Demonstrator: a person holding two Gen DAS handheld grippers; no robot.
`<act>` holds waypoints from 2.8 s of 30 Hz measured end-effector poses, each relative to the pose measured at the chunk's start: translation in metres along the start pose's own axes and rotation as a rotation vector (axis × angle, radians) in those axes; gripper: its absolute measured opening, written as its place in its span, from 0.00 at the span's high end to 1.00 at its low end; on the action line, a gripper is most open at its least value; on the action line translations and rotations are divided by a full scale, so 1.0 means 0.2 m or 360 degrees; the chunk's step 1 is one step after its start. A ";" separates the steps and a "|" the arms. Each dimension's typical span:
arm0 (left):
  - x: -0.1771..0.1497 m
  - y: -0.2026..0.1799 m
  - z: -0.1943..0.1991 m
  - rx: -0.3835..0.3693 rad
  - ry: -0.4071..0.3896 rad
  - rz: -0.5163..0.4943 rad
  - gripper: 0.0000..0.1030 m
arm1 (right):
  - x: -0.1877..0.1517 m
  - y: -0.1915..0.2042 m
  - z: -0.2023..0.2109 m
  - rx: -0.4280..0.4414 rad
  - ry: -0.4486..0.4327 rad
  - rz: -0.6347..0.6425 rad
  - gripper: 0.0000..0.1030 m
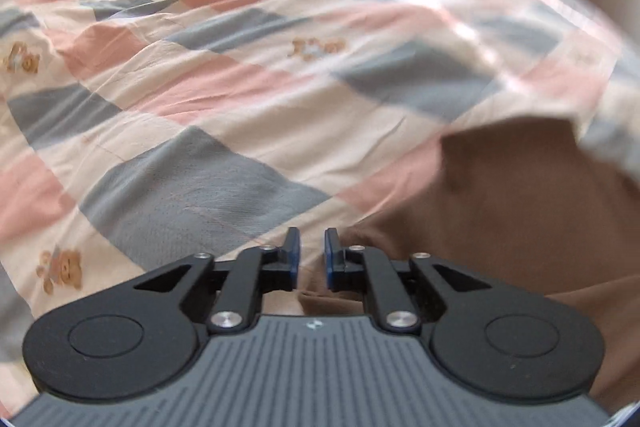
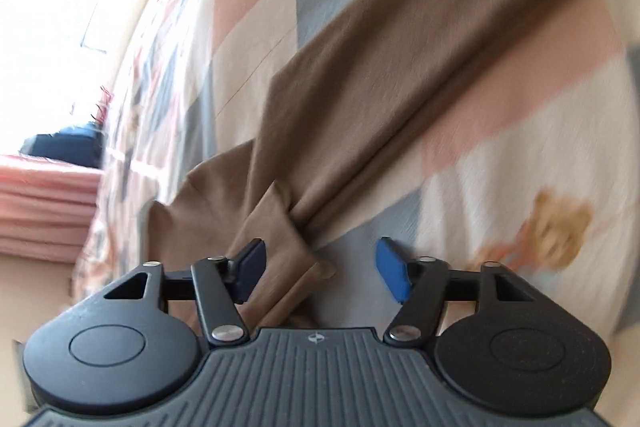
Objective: Fold clothes
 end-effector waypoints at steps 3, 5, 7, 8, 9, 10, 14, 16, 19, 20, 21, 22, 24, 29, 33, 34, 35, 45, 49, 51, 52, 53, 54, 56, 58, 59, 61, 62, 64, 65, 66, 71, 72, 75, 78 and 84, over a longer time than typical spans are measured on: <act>-0.03 -0.05 0.05 -0.0119 0.0025 -0.0040 0.87 | -0.04 0.00 -0.11 0.0050 -0.0008 -0.0091 0.40; -0.08 -0.07 0.00 -0.0104 0.0077 -0.0106 0.87 | -0.05 0.01 -0.18 0.0091 -0.0031 -0.0150 0.79; -0.12 -0.08 -0.10 -0.0074 0.0133 -0.0113 0.88 | -0.06 0.03 -0.18 0.0057 -0.0084 -0.0101 0.93; -0.14 -0.09 -0.13 -0.0079 0.0142 -0.0116 0.88 | -0.07 0.05 -0.16 0.0026 -0.0116 -0.0051 0.94; -0.15 -0.10 -0.15 -0.0077 0.0137 -0.0124 0.88 | -0.08 0.05 -0.13 -0.0011 -0.0141 -0.0001 0.94; -0.16 -0.12 -0.17 -0.0070 0.0134 -0.0142 0.88 | -0.10 0.04 -0.12 -0.0071 -0.0137 0.0019 0.94; -0.18 -0.17 -0.18 -0.0031 0.0112 -0.0250 0.87 | -0.11 0.05 -0.13 -0.0311 -0.0122 0.0196 0.94; -0.16 -0.16 -0.13 -0.0067 0.0095 -0.0214 0.86 | -0.11 0.21 -0.16 -0.0475 -0.0130 0.0516 0.94; -0.13 -0.10 -0.01 -0.0112 0.0065 -0.0117 0.82 | -0.21 0.53 -0.21 -0.0627 -0.0169 0.1184 0.93; -0.12 -0.08 0.03 -0.0125 0.0058 -0.0081 0.82 | -0.28 0.62 -0.23 -0.0606 -0.0163 0.1374 0.93; -0.11 -0.06 0.06 -0.0144 0.0058 -0.0041 0.82 | -0.37 0.70 -0.27 -0.0552 -0.0132 0.1529 0.93; -0.11 -0.05 0.10 -0.0171 0.0065 0.0004 0.82 | -0.46 0.77 -0.31 -0.0495 -0.0094 0.1672 0.92; -0.12 -0.04 0.16 -0.0249 0.0090 0.0095 0.82 | -0.61 0.77 -0.43 -0.0409 0.0058 0.1775 0.89; -0.14 -0.27 0.33 -0.0553 0.0153 0.0139 0.82 | -0.80 0.67 -0.60 -0.0327 0.0340 0.1735 0.55; -0.14 -0.63 0.47 -0.0894 0.0167 0.0079 0.82 | -0.74 0.69 -0.36 -0.0025 0.0232 0.1546 0.47; -0.14 -0.73 0.48 -0.0960 0.0167 0.0059 0.82 | -0.72 0.68 -0.33 0.0011 0.0209 0.1482 0.47; -0.15 -0.83 0.49 -0.1011 0.0167 0.0016 0.82 | -0.69 0.66 -0.31 0.0037 0.0190 0.1419 0.48; -0.56 -1.38 0.31 -0.0739 0.0231 -0.0498 0.87 | -0.22 0.22 -0.04 0.0058 0.0066 0.0533 0.48; -0.49 -1.34 0.45 -0.0703 0.0166 -0.0353 0.87 | 0.28 -0.19 0.40 -0.0039 -0.0432 0.0009 0.42; -0.46 -1.29 0.50 -0.0696 0.0168 -0.0259 0.84 | 0.49 -0.38 0.58 -0.0065 -0.0657 -0.0215 0.36; -0.45 -1.26 0.51 -0.0687 0.0175 -0.0213 0.84 | 0.57 -0.47 0.65 -0.0069 -0.0741 -0.0316 0.33; -0.45 -1.23 0.52 -0.0672 0.0183 -0.0171 0.84 | 0.63 -0.56 0.68 -0.0099 -0.0795 -0.0408 0.30; -0.45 -1.20 0.53 -0.0644 0.0194 -0.0141 0.83 | 0.68 -0.61 0.70 -0.0094 -0.0829 -0.0478 0.31; -0.46 -1.14 0.53 -0.0586 0.0216 -0.0080 0.83 | 0.77 -0.70 0.70 -0.0079 -0.0880 -0.0583 0.32; -0.47 -1.07 0.54 -0.0543 0.0237 -0.0007 0.82 | 0.83 -0.72 0.67 -0.0106 -0.0887 -0.0621 0.35; -0.47 -1.03 0.54 -0.0526 0.0250 0.0040 0.81 | 0.85 -0.71 0.65 -0.0159 -0.0885 -0.0605 0.51; -0.49 -0.90 0.54 -0.0483 0.0275 0.0128 0.81 | 0.90 -0.60 0.61 -0.0259 -0.0845 -0.0436 0.90; -0.50 -0.84 0.55 -0.0460 0.0283 0.0171 0.81 | 0.92 -0.51 0.59 -0.0303 -0.0823 -0.0314 0.90; -0.52 -0.71 0.57 -0.0419 0.0284 0.0249 0.81 | 0.93 -0.22 0.56 -0.0379 -0.0819 0.0060 0.91; -0.53 -0.63 0.58 -0.0396 0.0281 0.0289 0.81 | 0.91 -0.04 0.52 -0.0386 -0.0806 0.0279 0.91; -0.54 -0.56 0.60 -0.0371 0.0278 0.0329 0.81 | 0.85 0.18 0.46 -0.0355 -0.0778 0.0515 0.91; -0.61 -0.14 0.66 -0.0243 0.0264 0.0551 0.81 | 0.23 1.18 0.10 -0.0028 -0.0547 0.1516 0.91; -0.63 -0.06 0.67 -0.0223 0.0261 0.0604 0.81 | 0.04 1.34 0.02 0.0066 -0.0475 0.1677 0.91; -0.70 0.19 0.69 -0.0174 0.0262 0.0758 0.81 | -0.56 1.62 -0.22 0.0329 -0.0243 0.2001 0.91; -0.79 0.40 0.69 -0.0132 0.0269 0.0887 0.81 | -1.10 1.63 -0.48 0.0473 0.0066 0.2169 0.91; -0.94 0.61 0.57 -0.0185 0.0326 0.1113 0.74 | -1.74 1.20 -0.68 0.0338 0.0673 0.2209 0.57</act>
Point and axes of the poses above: each gripper's, at about its wrist camera, not at the fingertips, and z roughly against the way its jaws point, y to its left, x to its top, the point moved 10 cm from there along -z, roughly the way its jaws point, and after that the axes turned 7 degrees about x, right-handed, at the moved point
